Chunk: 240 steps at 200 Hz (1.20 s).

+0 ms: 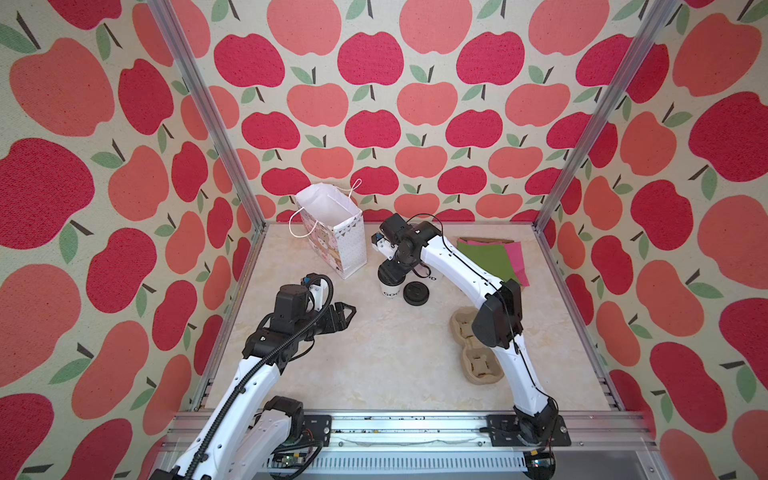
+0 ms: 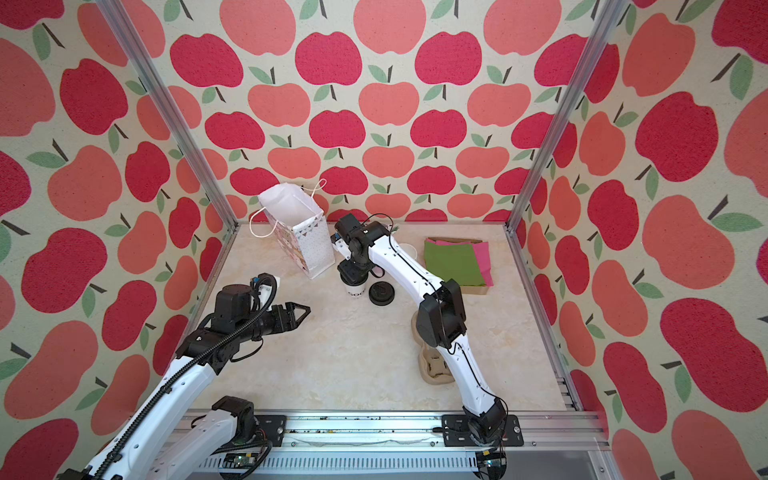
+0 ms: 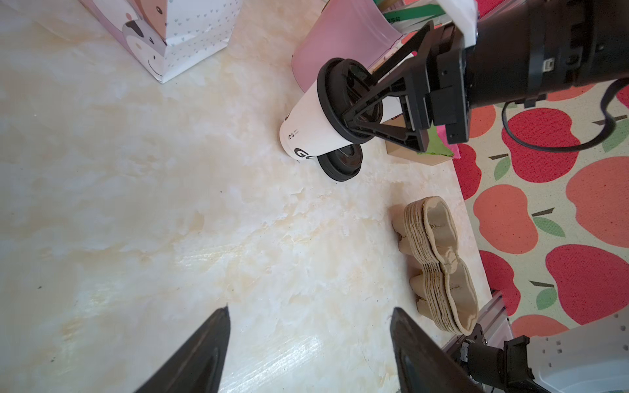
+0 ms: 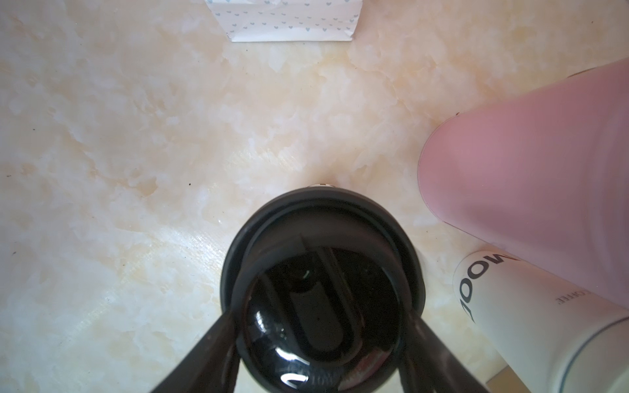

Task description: Pack the takeout coffee

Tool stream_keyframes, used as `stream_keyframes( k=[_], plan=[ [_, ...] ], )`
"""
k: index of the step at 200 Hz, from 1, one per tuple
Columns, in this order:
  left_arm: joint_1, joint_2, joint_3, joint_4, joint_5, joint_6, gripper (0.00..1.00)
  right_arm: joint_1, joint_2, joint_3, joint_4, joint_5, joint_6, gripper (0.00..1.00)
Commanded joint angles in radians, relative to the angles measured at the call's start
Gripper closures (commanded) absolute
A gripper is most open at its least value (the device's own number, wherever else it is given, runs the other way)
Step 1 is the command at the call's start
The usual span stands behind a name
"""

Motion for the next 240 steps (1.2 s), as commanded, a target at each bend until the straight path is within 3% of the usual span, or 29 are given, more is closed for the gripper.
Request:
stream_keyframes(
  k=[1,240],
  plan=[
    [0.007,-0.012,-0.015,0.03,0.007,-0.02,0.23,-0.004,0.024,0.031,-0.037,-0.005,-0.018,0.46],
    [0.007,-0.005,-0.024,0.048,0.008,-0.023,0.22,-0.005,0.053,0.088,-0.077,-0.002,-0.021,0.31]
  ],
)
